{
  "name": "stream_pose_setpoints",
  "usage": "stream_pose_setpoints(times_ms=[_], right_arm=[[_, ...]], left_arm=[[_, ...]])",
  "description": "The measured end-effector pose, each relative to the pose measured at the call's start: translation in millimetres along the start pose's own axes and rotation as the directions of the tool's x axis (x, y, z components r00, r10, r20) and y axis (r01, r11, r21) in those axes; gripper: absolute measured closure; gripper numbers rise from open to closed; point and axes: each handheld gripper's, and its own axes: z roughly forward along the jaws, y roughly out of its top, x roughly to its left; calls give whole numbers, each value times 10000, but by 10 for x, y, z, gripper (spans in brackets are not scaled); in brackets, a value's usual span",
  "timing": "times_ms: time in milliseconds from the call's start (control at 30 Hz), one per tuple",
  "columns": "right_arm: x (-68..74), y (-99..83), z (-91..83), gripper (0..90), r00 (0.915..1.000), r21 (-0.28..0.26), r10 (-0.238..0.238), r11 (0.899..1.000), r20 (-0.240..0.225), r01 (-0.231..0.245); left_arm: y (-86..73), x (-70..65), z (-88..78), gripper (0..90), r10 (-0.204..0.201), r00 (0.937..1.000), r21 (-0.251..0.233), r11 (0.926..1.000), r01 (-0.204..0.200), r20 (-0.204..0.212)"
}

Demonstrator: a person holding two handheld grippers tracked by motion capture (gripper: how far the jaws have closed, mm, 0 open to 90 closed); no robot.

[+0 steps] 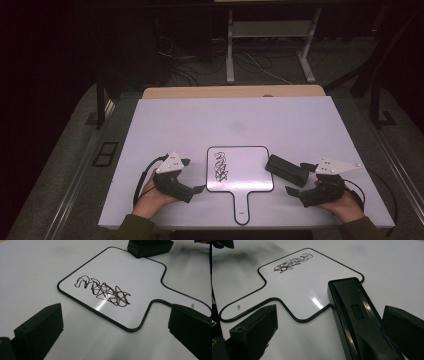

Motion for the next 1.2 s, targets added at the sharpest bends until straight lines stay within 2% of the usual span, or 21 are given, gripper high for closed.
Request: stream_pose_setpoints(times_ms=[300,367,433,567,767,867,933,1100,1200], right_arm=[[2,8,-10,0,10000,120,-16,9999,-1,16],[7,27,-10,0,9999,256,-160,9995,44,159],[7,43,-10,0,9998,185,-190,9996,-67,191],[4,82,-13,0,9998,197,58,9998,-164,-55],[-11,139,-24,0,9994,179,18,9998,-351,-11],[-35,165,-35,0,9987,253,-39,9997,-502,52],[-62,182,-39,0,9975,283,109,9996,-699,-90],[-85,213,-62,0,9981,129,114,9999,-611,-106],[-88,243,-57,0,9984,316,-44,9995,-562,62]], left_arm=[[-8,5,-1,0,-45,10000,38,10000,45,16],[-13,5,-2,0,-33,10000,50,10000,33,25],[-16,4,-5,0,-72,10000,32,10000,72,21],[-21,8,-12,0,-92,10000,39,9999,92,29],[-21,3,-21,0,-103,9999,20,9999,103,5],[-23,1,-20,0,-115,9999,36,9999,115,16],[-24,7,-23,0,-132,9999,28,9999,132,2],[-25,7,-26,0,-151,9999,26,9999,151,6],[-25,8,-23,0,-158,9999,26,9999,158,14]])
